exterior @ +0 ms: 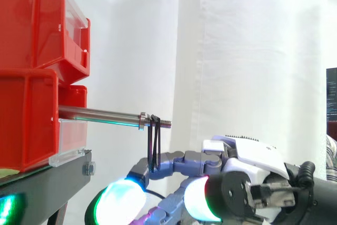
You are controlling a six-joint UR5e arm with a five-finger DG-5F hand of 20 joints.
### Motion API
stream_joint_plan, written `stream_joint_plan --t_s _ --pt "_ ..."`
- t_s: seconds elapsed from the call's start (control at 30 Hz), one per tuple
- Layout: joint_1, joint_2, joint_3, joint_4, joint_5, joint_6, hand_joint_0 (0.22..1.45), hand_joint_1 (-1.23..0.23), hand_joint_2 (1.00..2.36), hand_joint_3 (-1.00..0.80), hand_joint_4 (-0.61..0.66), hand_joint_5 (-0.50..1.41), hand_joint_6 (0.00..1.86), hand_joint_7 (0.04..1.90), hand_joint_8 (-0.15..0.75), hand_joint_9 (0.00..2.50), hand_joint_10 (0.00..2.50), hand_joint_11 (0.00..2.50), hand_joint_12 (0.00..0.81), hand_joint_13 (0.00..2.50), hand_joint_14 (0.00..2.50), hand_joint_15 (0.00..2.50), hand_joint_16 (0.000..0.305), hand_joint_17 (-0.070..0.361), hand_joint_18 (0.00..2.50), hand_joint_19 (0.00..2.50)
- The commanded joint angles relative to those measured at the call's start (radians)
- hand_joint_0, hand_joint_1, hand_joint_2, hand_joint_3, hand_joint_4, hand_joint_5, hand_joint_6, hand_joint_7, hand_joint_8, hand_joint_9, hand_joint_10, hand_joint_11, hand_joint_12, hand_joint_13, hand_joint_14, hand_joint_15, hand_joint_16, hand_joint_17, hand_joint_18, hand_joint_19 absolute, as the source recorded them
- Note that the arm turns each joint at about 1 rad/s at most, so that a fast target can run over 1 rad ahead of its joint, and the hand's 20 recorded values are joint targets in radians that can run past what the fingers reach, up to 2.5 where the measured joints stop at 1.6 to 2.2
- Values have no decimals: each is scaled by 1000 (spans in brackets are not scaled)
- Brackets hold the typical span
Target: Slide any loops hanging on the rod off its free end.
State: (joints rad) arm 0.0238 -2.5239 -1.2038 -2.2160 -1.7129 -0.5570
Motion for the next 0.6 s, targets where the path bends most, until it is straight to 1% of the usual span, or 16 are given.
stream_joint_plan --t_s 0.0,0.1,0.3,0.4,0.47,0.57 --pt "-8 0 18 -1 -17 0 566 -653 1000 -498 321 -128 503 872 283 995 8 238 320 764 6 172 42 94 748 462" --pt "-13 0 27 -2 -27 0 572 -643 1000 -497 324 -125 503 885 281 1009 8 236 319 780 7 177 41 93 753 462" --pt "-13 0 29 -1 -30 -1 582 -616 1000 -494 329 -119 503 901 281 1037 8 250 315 816 7 184 41 92 782 472" --pt "-13 0 30 4 -30 0 588 -585 1001 -487 326 -112 503 920 281 1059 8 261 312 838 9 190 41 91 793 475" --pt "-13 0 36 2 -30 0 586 -525 1000 -500 327 -108 503 933 284 1085 11 265 309 858 9 200 40 91 809 487" --pt "-15 0 44 -1 -30 0 583 -514 1001 -500 332 -105 503 938 286 1095 9 274 310 877 10 211 40 91 827 494"
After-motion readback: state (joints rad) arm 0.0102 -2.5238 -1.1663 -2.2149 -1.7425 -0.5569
